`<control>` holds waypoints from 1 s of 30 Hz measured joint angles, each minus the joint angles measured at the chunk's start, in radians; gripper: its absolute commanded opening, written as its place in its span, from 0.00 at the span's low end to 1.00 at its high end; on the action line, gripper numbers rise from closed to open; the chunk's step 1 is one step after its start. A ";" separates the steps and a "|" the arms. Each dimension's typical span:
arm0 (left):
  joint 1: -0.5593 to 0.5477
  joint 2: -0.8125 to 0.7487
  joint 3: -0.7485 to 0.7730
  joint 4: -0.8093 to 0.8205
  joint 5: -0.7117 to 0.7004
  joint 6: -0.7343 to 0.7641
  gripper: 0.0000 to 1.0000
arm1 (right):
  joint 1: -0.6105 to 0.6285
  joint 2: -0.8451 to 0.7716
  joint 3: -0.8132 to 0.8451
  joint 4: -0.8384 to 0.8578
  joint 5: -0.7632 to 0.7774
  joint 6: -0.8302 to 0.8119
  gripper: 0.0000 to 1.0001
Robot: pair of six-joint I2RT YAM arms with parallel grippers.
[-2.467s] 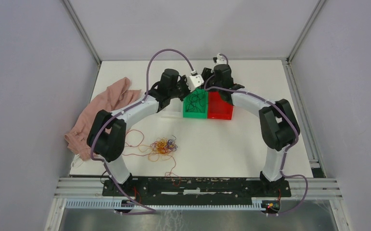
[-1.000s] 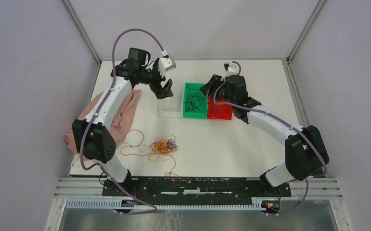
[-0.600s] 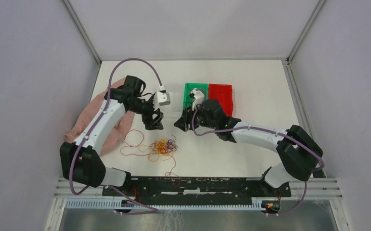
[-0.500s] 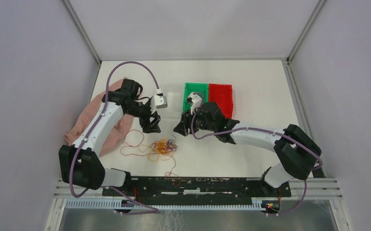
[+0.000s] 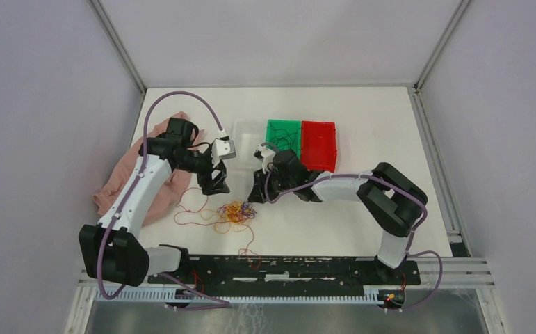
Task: Untangle the cables
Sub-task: Untie the cable.
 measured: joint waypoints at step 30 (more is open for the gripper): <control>-0.109 -0.166 -0.139 0.267 0.246 -0.236 0.71 | 0.002 -0.388 0.121 0.152 0.000 0.189 0.00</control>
